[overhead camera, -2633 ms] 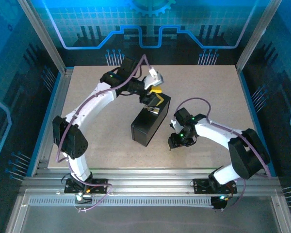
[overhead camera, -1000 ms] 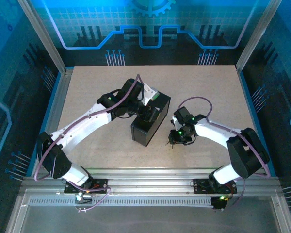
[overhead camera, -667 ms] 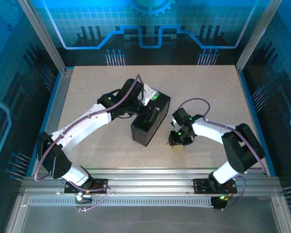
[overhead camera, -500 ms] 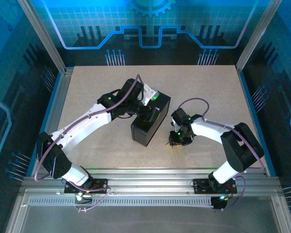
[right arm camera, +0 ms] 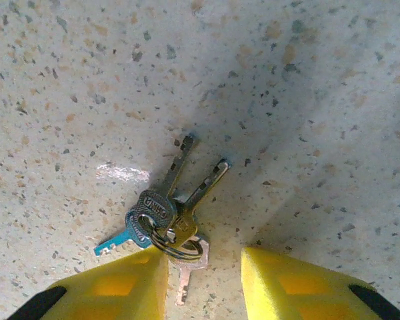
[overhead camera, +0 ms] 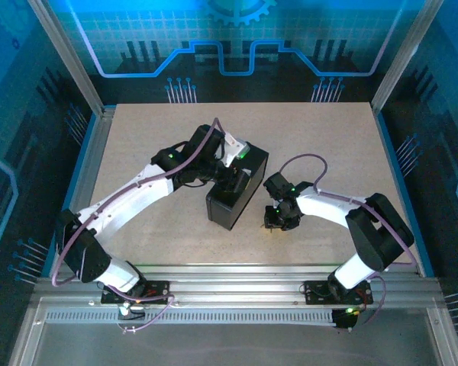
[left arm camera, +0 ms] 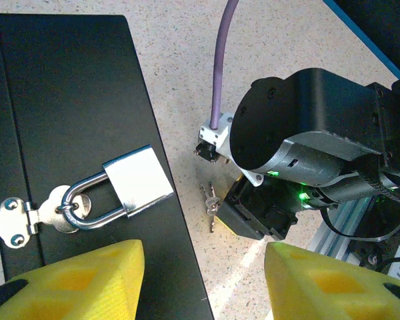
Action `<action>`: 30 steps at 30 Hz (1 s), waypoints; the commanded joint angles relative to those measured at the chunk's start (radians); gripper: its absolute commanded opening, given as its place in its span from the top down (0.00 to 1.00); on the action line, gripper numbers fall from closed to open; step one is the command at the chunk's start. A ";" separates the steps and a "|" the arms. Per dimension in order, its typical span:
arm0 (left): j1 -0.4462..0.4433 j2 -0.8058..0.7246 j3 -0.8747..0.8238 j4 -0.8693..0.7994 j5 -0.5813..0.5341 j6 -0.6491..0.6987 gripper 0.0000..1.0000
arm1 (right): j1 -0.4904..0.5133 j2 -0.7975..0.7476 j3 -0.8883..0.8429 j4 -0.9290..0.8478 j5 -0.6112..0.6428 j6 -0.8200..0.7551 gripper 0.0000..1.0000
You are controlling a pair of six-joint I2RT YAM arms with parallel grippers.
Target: Unlock the padlock with the key
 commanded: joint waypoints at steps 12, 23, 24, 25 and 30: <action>-0.007 -0.045 -0.021 0.007 0.006 0.014 0.48 | 0.031 0.064 -0.035 0.085 0.031 0.075 0.71; -0.007 -0.039 -0.028 0.005 0.014 0.009 0.48 | 0.054 0.103 -0.055 0.116 0.072 0.111 0.88; -0.007 -0.039 -0.031 0.007 0.017 0.005 0.48 | 0.053 0.098 -0.059 0.121 0.069 0.110 0.89; -0.009 -0.038 -0.034 0.010 0.020 0.000 0.48 | 0.052 0.090 -0.062 0.127 0.063 0.109 0.91; -0.023 -0.029 -0.058 0.027 0.029 -0.023 0.49 | 0.036 0.040 -0.082 0.154 0.021 0.106 0.98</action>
